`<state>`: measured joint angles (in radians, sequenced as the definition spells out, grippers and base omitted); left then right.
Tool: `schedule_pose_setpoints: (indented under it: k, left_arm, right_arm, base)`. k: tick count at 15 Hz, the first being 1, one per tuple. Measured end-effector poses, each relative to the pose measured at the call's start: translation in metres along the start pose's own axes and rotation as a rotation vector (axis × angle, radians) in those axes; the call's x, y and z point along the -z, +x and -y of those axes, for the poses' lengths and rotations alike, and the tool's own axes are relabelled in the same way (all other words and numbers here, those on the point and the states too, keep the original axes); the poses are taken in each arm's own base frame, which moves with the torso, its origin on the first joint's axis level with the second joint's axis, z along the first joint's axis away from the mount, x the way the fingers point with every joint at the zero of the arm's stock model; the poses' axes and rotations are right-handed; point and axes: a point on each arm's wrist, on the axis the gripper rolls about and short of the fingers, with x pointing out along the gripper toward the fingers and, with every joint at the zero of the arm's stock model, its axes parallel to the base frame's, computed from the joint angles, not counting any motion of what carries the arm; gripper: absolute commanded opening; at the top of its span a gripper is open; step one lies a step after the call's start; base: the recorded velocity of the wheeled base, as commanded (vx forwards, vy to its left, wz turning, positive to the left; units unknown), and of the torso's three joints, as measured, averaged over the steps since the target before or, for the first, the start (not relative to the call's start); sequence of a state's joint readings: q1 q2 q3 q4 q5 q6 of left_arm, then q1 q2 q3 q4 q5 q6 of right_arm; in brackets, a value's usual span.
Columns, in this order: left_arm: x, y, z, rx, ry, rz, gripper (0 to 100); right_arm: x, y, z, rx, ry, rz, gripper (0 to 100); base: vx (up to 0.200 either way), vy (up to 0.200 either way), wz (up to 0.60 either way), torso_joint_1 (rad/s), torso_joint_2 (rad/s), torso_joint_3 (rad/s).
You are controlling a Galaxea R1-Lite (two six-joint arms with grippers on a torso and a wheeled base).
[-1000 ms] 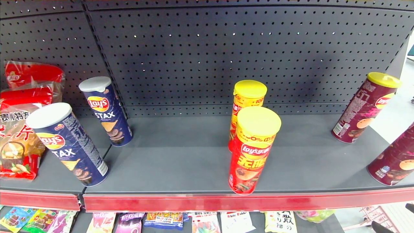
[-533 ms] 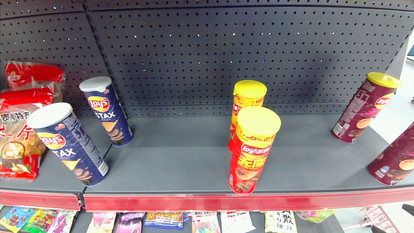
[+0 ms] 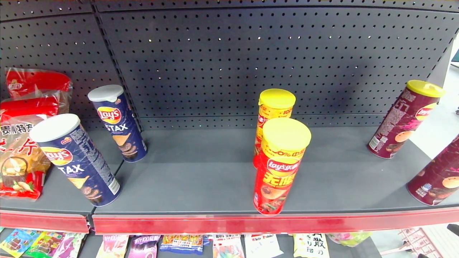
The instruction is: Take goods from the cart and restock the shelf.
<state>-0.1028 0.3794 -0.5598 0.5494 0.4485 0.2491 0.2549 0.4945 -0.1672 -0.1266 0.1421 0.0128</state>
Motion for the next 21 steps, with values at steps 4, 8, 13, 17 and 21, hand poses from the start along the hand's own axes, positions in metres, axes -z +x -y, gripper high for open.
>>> schedule_pose_setpoints:
  k: [4,8,13,17,21]
  left_arm:
    - [0.009,-0.003,0.001,-0.005,-0.050,0.019,100]
    - [0.019,-0.009,0.001,0.013,-0.167,0.054,100]
    - [0.055,-0.016,0.003,0.197,-0.277,0.070,100]
    - [0.058,-0.013,0.010,0.395,-0.252,0.140,100]
    - [0.062,0.003,0.022,0.461,-0.271,0.207,100]
  right_arm:
    - [0.006,0.001,0.000,-0.023,-0.026,-0.020,100]
    - [0.010,0.001,-0.002,-0.076,-0.019,-0.025,100]
    - [0.013,0.005,-0.002,-0.111,-0.010,-0.068,100]
    - [0.006,0.005,-0.002,-0.107,-0.012,-0.051,100]
    - [-0.005,0.010,-0.002,-0.147,-0.012,-0.053,100]
  base:
    - [0.000,0.000,0.00,0.000,0.00,0.000]
    - [0.000,0.000,0.00,0.000,0.00,0.000]
    - [0.000,0.000,0.00,0.000,0.00,0.000]
    - [0.000,0.000,0.00,0.000,0.00,0.000]
    - [0.000,0.000,0.00,0.000,0.00,0.000]
